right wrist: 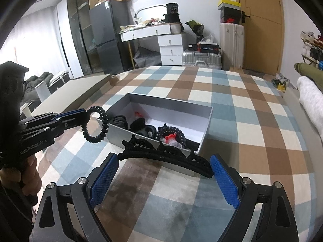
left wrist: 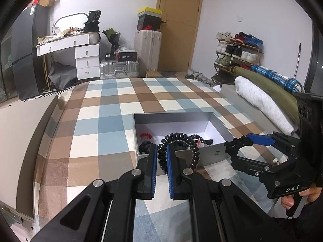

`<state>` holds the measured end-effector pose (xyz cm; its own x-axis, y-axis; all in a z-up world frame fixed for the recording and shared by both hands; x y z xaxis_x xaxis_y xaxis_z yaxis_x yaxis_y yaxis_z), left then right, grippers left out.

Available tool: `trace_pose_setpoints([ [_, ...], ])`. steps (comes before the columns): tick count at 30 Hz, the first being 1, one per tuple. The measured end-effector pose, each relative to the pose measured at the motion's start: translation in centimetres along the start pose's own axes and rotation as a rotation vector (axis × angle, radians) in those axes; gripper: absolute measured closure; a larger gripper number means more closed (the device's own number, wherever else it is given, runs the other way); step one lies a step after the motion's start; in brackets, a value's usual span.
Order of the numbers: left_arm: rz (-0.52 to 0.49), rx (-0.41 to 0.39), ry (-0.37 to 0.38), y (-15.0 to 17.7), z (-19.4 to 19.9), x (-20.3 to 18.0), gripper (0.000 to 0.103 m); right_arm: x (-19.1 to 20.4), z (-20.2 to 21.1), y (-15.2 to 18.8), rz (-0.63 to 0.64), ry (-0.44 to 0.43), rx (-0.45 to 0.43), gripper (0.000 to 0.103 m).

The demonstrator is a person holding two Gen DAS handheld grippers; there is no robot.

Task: Organize jewelry
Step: 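Carry the hair tie and comb clip into the silver box and open both tools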

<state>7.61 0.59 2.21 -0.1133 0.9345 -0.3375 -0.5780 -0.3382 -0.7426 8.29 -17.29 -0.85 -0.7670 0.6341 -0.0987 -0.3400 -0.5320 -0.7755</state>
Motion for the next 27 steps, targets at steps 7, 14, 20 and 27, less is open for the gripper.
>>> trace_pose_setpoints([
  [7, 0.015, -0.019, 0.001, -0.7, -0.1, 0.3, 0.098, -0.3, -0.1, -0.5, -0.017, -0.008, -0.024, 0.011],
  [14, 0.037, -0.018, -0.005, -2.3, -2.4, 0.3, 0.098, -0.9, -1.8, -1.8, -0.038, -0.036, -0.03, 0.01],
  [20, 0.027, -0.001, -0.022, -2.7, -4.4, -0.1, 0.098, -1.1, -2.9, -2.6, -0.032, -0.038, -0.023, 0.01],
  [27, 0.028, 0.018, -0.054, -2.7, -5.5, 0.2, 0.098, -1.5, -3.8, -3.1, -0.041, -0.032, -0.02, 0.01],
])
Point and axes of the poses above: each gripper's, at about its wrist camera, not at the fingertips, and z roughly against the way its jaws point, x to its left, y to its underside, the point moved 3 cm from there along -z, roughly the way its jaws point, and after that the axes turned 15 degrees about z, right-handed, at the moved point
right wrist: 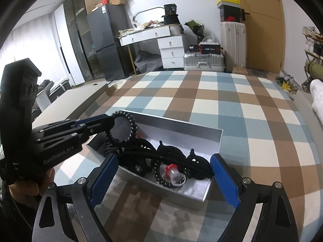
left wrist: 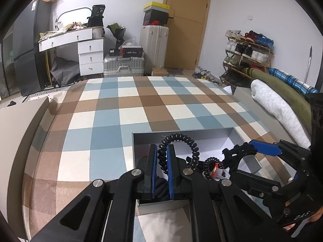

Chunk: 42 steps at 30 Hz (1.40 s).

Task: Organize jewelry

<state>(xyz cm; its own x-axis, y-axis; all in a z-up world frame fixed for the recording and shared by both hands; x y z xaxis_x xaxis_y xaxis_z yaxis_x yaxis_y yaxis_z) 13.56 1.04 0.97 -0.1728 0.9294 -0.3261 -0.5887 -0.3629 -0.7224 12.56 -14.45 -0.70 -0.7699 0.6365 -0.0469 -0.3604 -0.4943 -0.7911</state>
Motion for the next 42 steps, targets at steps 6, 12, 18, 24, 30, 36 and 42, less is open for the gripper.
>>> trace_pose_setpoints([
  [6, -0.015, 0.004, -0.008, 0.1, -0.3, -0.4, 0.098, 0.8, -0.2, -0.2, 0.033, 0.008, 0.003, 0.01],
  [12, -0.015, 0.013, -0.018, 0.1, -0.7, -0.2, 0.098, 0.8, -0.7, -0.2, 0.036, 0.002, 0.015, 0.01],
  [18, -0.015, 0.032, -0.035, 0.4, -1.2, 0.1, 0.098, 0.6, -1.4, -0.2, 0.044, -0.003, 0.033, 0.01],
  [24, -0.039, 0.051, -0.051, 1.2, -1.3, 0.0, 0.098, 0.5, -2.3, -0.3, 0.099, -0.028, 0.049, 0.01],
  [30, -0.037, 0.059, -0.05, 1.3, -1.4, -0.2, 0.098, 0.0, -2.8, -0.6, 0.099, -0.019, 0.067, 0.01],
  [36, -0.008, 0.073, -0.017, 1.3, -0.5, 0.2, 0.092, 0.2, -2.2, -0.4, 0.111, -0.006, 0.055, 0.01],
  [42, -0.017, 0.053, 0.059, 2.5, 2.4, -0.3, 0.031, -0.1, 0.3, 0.1, 0.078, 0.017, -0.007, 0.004],
])
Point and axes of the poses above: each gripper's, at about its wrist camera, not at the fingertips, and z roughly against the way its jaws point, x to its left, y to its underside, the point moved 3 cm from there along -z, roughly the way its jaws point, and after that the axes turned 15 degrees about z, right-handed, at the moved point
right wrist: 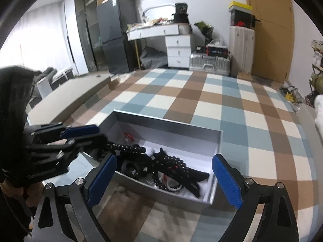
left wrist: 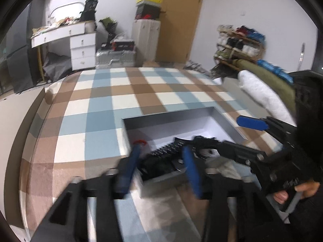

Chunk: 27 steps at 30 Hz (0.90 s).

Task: Organize jewelry

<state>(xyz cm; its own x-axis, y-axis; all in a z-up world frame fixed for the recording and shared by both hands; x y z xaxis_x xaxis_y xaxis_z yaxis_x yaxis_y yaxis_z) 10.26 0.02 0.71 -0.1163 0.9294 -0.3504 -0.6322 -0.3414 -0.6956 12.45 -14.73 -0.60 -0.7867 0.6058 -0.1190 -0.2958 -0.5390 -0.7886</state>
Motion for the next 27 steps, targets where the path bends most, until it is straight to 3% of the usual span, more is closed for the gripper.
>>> trace_pose_setpoints([
  [2, -0.002, -0.044, -0.015, 0.9, 1.0, -0.2, 0.013, -0.1, 1.0, 0.5, -0.026, 0.002, -0.027, 0.0],
  [4, -0.017, -0.077, -0.008, 1.6, 1.5, -0.4, 0.012, -0.1, 2.0, 1.4, -0.045, 0.013, -0.058, 0.0],
  [7, -0.05, -0.11, -0.071, 2.0, 1.5, -0.5, 0.001, 0.1, 3.1, 2.3, -0.057, 0.023, -0.102, 0.0],
  [17, -0.024, -0.186, -0.059, 3.9, 2.8, 0.3, 0.001, 0.2, 5.2, 3.6, -0.082, -0.032, -0.191, 0.0],
  [21, -0.001, -0.172, -0.033, 4.1, 2.5, 0.8, 0.001, 0.7, 5.0, 4.5, -0.092, -0.07, -0.217, 0.0],
  [27, -0.024, -0.175, -0.041, 4.3, 2.5, 0.5, 0.001, 1.3, 4.0, 5.2, -0.087, -0.094, -0.19, 0.0],
])
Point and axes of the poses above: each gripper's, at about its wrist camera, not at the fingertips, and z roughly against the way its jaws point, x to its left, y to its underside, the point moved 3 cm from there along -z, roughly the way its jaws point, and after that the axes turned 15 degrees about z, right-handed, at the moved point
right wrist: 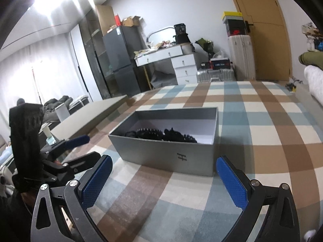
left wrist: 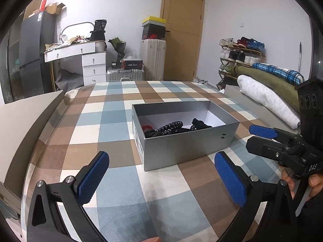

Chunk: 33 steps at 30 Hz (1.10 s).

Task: Organize jewelry

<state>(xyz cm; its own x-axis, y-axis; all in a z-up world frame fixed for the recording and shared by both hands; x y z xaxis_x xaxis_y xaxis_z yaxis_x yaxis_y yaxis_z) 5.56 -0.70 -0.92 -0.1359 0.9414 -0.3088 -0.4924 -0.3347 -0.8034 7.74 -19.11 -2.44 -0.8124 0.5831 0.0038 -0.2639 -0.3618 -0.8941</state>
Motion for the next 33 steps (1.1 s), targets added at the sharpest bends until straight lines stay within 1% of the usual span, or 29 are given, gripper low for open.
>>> trace_pose_setpoints([
  [8, -0.029, 0.001, -0.006, 0.36, 0.17, -0.37, 0.001, 0.21, 0.14, 0.11, -0.001, -0.003, -0.001, 0.0],
  [33, -0.021, 0.014, -0.006, 0.41, 0.06, -0.2, 0.001, 0.25, 0.17, 0.19, -0.002, -0.011, -0.002, 0.0],
])
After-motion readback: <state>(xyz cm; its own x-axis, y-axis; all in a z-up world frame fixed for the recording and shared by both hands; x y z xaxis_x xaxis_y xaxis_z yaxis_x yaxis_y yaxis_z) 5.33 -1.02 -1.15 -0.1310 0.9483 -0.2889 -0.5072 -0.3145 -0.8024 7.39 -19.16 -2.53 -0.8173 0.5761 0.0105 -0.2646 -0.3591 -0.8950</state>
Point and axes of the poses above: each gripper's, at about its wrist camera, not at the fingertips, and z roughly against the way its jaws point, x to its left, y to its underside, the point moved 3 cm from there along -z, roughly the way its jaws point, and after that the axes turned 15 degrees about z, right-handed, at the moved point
